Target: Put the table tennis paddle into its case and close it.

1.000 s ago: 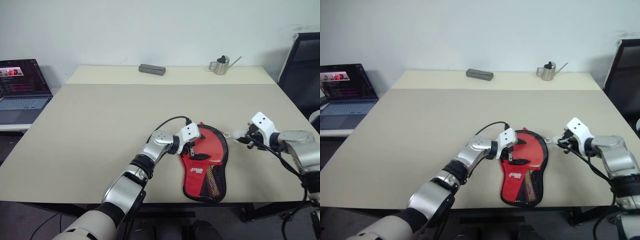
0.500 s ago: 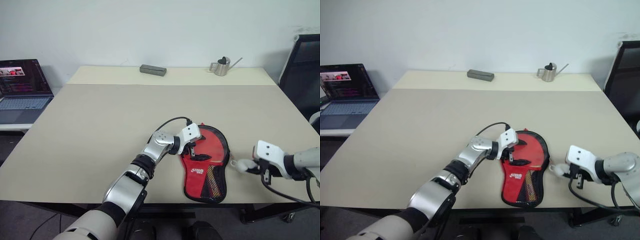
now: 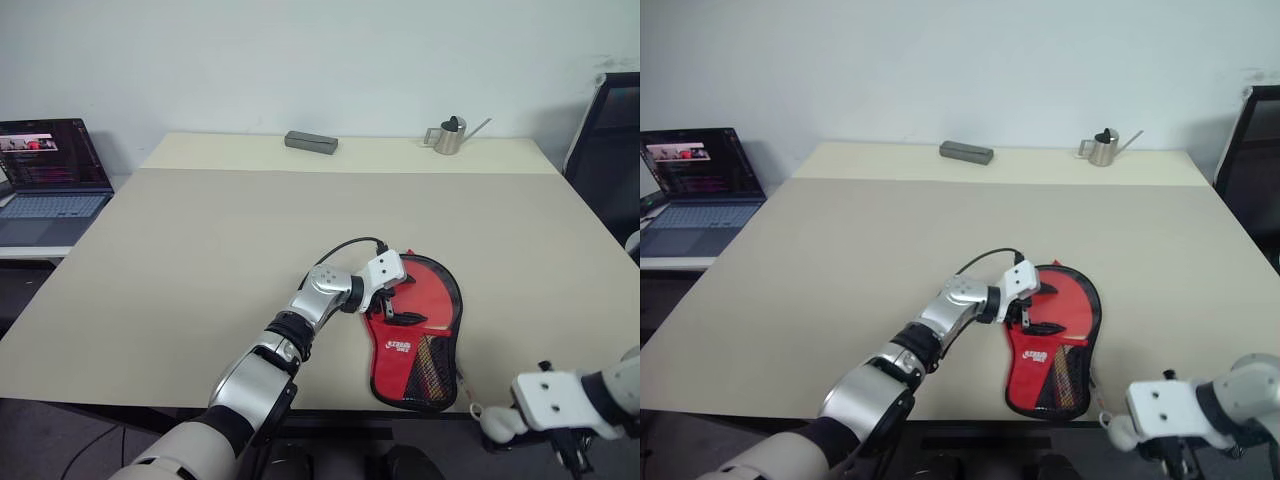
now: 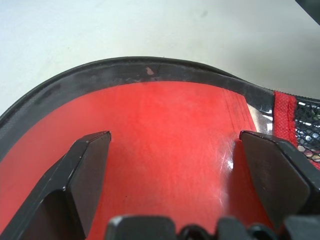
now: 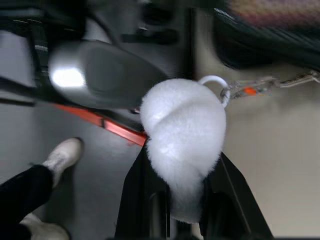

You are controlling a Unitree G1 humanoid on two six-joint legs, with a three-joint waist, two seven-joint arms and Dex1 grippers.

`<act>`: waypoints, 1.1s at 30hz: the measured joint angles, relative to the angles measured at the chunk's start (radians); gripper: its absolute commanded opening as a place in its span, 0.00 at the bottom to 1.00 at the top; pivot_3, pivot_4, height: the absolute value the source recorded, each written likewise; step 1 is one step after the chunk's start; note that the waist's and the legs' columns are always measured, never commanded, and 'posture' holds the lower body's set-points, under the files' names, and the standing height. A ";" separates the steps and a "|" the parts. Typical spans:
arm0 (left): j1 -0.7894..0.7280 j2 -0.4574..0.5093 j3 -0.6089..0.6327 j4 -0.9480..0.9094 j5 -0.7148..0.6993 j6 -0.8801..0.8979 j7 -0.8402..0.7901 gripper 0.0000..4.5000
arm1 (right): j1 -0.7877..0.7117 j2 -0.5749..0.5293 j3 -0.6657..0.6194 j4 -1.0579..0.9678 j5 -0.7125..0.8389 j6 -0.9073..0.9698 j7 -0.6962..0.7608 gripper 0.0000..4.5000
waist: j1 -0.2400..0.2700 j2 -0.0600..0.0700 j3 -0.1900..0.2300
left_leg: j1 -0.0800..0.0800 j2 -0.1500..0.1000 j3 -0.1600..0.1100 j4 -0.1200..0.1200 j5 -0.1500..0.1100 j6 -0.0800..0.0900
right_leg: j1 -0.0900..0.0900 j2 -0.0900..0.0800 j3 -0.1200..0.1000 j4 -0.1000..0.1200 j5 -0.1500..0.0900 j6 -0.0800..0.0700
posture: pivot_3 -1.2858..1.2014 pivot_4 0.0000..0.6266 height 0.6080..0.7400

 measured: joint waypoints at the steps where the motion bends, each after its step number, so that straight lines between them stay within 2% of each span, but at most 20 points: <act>1: 0.000 0.000 0.000 0.001 0.000 0.000 0.001 1.00 | 0.007 0.000 0.005 -0.028 0.002 0.005 0.000 0.06 | 0.000 0.000 -0.001 | 0.000 0.000 0.000 0.000 0.000 0.000 | 0.001 0.000 0.000 -0.001 0.000 0.000 | 0.52 0.24 1.00; 20: 0.004 -0.015 -0.003 0.002 0.003 0.000 0.001 1.00 | -0.068 0.000 0.078 -0.170 0.016 0.121 -0.019 0.06 | 0.014 0.002 -0.007 | -0.001 0.000 0.000 0.000 -0.003 0.001 | 0.003 0.000 -0.001 -0.006 0.000 0.001 | 0.52 0.24 1.00; 22: 0.005 -0.016 -0.003 0.002 0.003 0.000 0.002 1.00 | -0.083 0.000 0.086 -0.170 0.027 0.154 -0.021 0.22 | 0.014 0.002 -0.007 | 0.000 0.000 0.000 0.000 -0.003 0.001 | 0.003 0.000 -0.001 -0.006 0.000 0.001 | 0.52 0.24 1.00; 26: 0.004 -0.016 -0.003 0.002 0.004 0.000 0.003 1.00 | -0.103 0.004 0.099 -0.190 0.105 0.229 -0.016 0.49 | 0.014 0.002 -0.007 | 0.000 0.001 0.000 0.000 -0.003 0.001 | 0.003 0.000 -0.001 -0.006 0.000 0.001 | 0.52 0.24 1.00; 30: 0.005 -0.015 -0.003 0.003 0.007 0.000 0.015 1.00 | -0.137 0.006 0.079 -0.212 0.206 0.298 -0.015 0.49 | 0.014 0.002 -0.007 | 0.000 0.000 0.000 0.001 -0.003 0.001 | 0.004 0.000 0.000 -0.006 0.001 0.002 | 0.52 0.24 1.00; 33: 0.005 -0.015 -0.003 0.003 0.010 0.000 0.020 1.00 | -0.200 0.014 0.013 -0.212 0.303 0.364 -0.020 0.49 | 0.014 0.002 -0.007 | 0.001 0.000 0.000 0.002 -0.003 0.001 | 0.004 0.000 0.000 -0.006 0.001 0.003 | 0.52 0.24 1.00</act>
